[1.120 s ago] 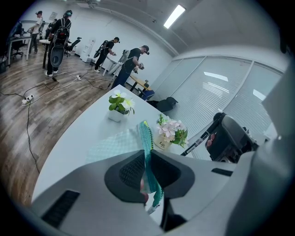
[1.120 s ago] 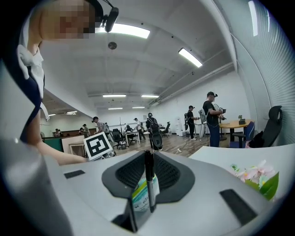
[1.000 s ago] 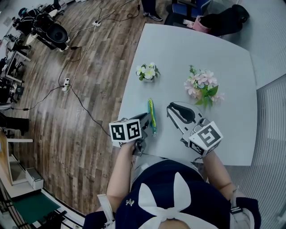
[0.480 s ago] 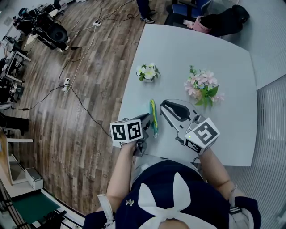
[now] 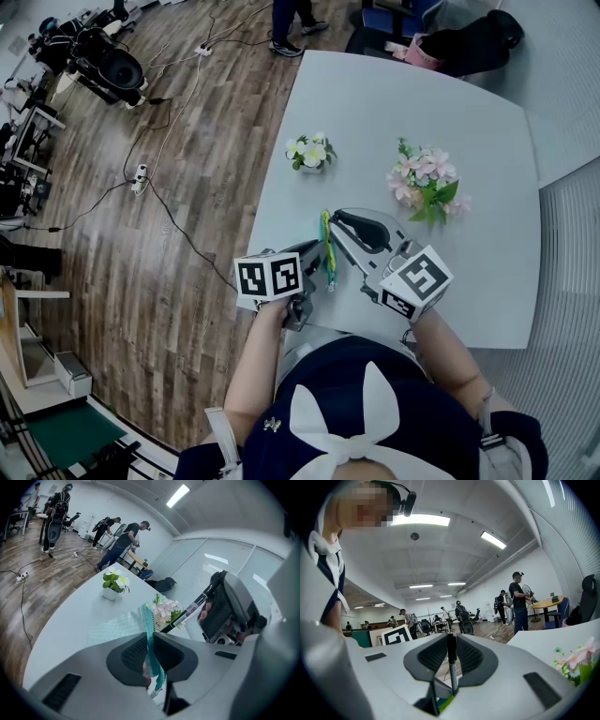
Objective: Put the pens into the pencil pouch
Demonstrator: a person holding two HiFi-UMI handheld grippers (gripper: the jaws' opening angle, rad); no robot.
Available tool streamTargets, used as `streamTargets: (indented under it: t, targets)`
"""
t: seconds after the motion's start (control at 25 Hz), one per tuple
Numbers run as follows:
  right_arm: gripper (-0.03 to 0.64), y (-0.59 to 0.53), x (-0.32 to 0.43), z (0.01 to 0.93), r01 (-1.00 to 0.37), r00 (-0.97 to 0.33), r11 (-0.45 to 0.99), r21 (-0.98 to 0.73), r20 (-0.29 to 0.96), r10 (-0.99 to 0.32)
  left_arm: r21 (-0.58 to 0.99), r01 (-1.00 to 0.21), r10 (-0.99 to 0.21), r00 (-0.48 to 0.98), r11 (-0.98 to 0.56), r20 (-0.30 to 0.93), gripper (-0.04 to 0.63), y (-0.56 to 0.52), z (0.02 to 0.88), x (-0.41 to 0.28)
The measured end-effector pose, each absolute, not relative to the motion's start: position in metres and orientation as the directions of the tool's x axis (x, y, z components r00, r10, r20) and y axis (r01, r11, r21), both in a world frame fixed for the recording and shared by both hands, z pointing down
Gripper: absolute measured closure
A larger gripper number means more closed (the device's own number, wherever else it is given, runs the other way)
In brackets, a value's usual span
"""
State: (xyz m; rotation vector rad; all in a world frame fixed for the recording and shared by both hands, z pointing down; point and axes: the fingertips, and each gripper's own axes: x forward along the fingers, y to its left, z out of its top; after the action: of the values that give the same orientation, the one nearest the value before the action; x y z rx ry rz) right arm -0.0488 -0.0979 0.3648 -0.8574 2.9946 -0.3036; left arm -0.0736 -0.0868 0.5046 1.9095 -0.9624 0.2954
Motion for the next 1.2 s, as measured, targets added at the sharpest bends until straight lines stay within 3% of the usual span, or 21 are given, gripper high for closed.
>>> streamTargets:
  t: [1.2]
  targets:
    - [0.554, -0.083, -0.046, 0.446, -0.559, -0.803, 0.825, -0.082, 0.302, -0.514, 0.653, -0.722, -0.504, 0.661, -0.228, 0.555, 0.541, -0.087, 0.503, -0.077]
